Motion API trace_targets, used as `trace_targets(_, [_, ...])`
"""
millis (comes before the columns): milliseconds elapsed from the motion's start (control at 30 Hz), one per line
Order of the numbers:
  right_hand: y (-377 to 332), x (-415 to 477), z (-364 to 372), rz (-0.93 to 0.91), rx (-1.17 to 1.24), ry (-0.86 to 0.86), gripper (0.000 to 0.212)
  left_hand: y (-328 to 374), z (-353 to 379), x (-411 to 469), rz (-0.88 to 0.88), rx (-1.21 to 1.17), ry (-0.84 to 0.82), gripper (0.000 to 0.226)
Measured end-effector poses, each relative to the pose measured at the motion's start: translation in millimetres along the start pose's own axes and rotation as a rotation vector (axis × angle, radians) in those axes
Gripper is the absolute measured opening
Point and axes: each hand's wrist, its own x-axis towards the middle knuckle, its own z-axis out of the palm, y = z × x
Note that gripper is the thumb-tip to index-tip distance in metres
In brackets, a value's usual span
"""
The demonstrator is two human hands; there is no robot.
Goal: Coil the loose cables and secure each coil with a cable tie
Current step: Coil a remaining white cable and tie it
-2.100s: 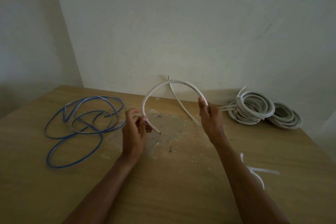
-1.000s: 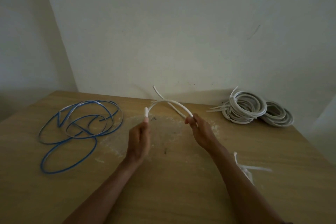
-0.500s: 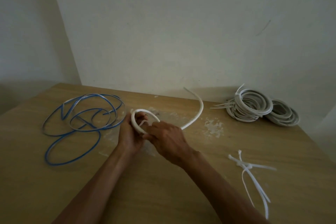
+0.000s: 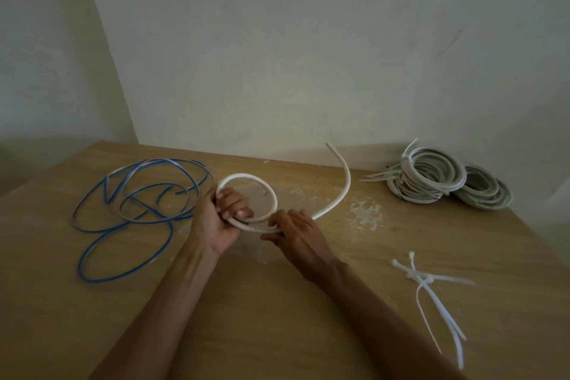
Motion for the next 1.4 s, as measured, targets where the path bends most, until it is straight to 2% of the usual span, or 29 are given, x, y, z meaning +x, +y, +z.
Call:
trace_targets(133, [17,-2,0,-0.044,-0.15,0.04,0.028,9,0,-3,-0.027,0.121,0.002,0.053])
trace_targets(200, [21,-1,-6,-0.02,-0.199,0.001,0.034,8,0,-3,-0.03,0.178,0.017,0.055])
trace_targets(400, [24,-12,-1,0.068,-0.127,-0.152,0.038,-5,0,-3,-0.053,0.221,0.006,0.06])
trace_targets(500, [21,-10,-4,0.089,-0.127,-0.195,0.043,-15,4,-5,0.021,0.242,0.027,0.061])
trace_targets(600, [13,-8,-7,0.16,-0.014,-0.333,0.056,-21,8,-9,0.104,0.248,-0.007,0.057])
trace_targets(667, [12,-8,-6,0.156,0.004,-0.353,0.06,-23,10,-10,0.147,0.288,-0.036,0.052])
trace_targets(800, [15,-7,-8,0.168,-0.006,-0.261,0.062,-28,11,-11,0.218,0.311,-0.056,0.052])
trace_targets(1033, [4,-3,2,0.155,0.014,-0.259,0.053,-18,8,-2,0.158,0.287,0.079,0.061])
trace_targets(1200, [12,-5,4,0.205,-0.083,-0.02,0.051,0,5,-3,0.211,0.207,0.137,0.057])
trace_targets(1300, [18,-6,-5,0.353,-0.07,0.104,0.054,11,2,-4,0.277,0.161,0.164,0.056])
trace_targets(1400, [26,2,-19,0.693,-0.033,0.222,0.059,20,2,-7,0.333,0.129,0.157,0.061])
